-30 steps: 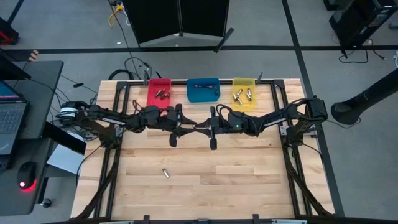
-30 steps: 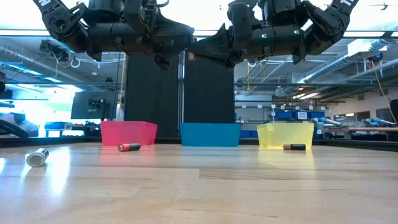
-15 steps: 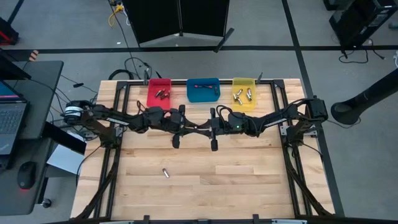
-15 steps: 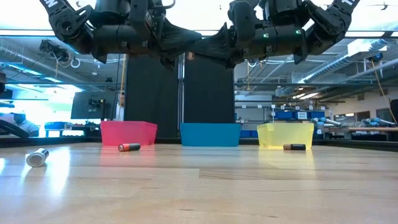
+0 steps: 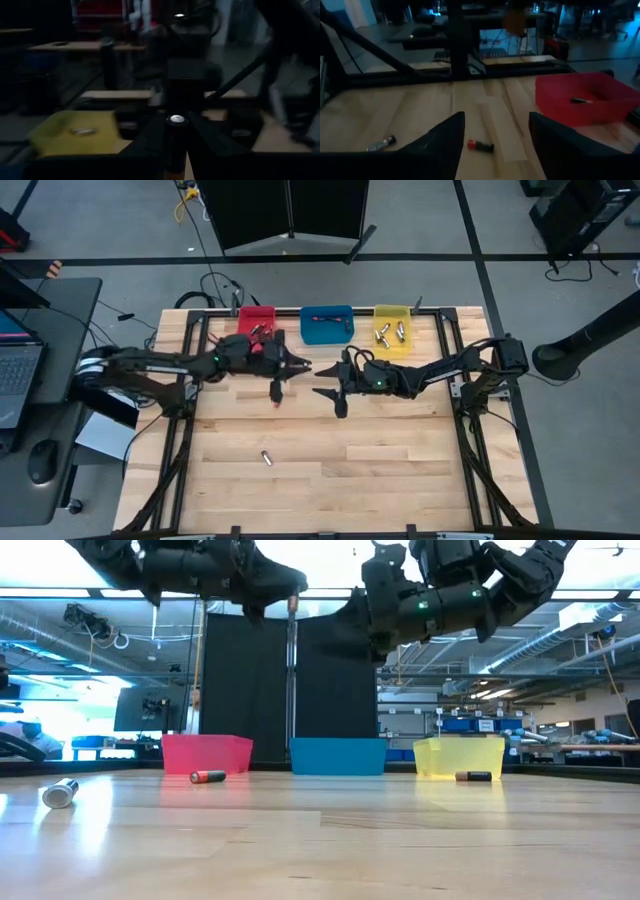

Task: Sort batteries
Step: Put the brown battery into the red bin

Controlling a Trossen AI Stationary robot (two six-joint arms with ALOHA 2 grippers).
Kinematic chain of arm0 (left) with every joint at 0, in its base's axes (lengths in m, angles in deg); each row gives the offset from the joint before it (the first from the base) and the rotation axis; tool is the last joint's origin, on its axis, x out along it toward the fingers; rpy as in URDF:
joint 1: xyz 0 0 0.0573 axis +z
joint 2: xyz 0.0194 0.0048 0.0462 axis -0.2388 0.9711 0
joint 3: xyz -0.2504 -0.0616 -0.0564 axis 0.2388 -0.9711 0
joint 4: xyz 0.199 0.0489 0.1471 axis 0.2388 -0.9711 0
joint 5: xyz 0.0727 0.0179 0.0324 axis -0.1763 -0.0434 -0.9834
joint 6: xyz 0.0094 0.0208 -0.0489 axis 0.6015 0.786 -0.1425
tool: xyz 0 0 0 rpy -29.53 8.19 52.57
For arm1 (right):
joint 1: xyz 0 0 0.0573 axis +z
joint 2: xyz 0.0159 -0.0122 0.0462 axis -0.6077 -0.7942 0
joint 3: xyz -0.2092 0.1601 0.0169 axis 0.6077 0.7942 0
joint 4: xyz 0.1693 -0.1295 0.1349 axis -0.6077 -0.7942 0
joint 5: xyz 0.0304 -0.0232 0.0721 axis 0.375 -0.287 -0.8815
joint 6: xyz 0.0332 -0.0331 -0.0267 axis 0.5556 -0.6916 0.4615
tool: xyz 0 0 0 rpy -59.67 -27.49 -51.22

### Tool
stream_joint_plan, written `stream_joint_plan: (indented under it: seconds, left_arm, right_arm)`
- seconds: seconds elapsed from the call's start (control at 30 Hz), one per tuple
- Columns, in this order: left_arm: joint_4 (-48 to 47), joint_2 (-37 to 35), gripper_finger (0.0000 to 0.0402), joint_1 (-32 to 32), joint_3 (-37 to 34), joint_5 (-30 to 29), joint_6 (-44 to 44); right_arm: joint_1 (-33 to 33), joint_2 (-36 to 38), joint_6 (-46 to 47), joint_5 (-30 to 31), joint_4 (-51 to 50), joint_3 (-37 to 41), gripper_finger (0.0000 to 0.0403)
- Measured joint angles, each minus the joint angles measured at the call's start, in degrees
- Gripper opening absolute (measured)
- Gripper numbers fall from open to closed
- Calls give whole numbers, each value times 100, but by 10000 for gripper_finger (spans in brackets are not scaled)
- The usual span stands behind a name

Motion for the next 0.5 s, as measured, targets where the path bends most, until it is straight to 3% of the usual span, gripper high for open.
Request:
stream_joint_plan:
  seconds: [0.2, 0.3, 0.5]
  left_arm:
    - [-3315, -418, 58, 495, 1119, -1335, 575]
    - [-4831, -399, 58, 972, 1654, -1372, 750]
    - [-6299, -78, 58, 2219, 2080, -1372, 858]
  right_arm:
    - [4, 279, 0, 205, -858, 4, 225]
    - [28, 465, 56, 285, -1403, 4, 196]
    - [81, 710, 216, 285, -2114, 7, 109]
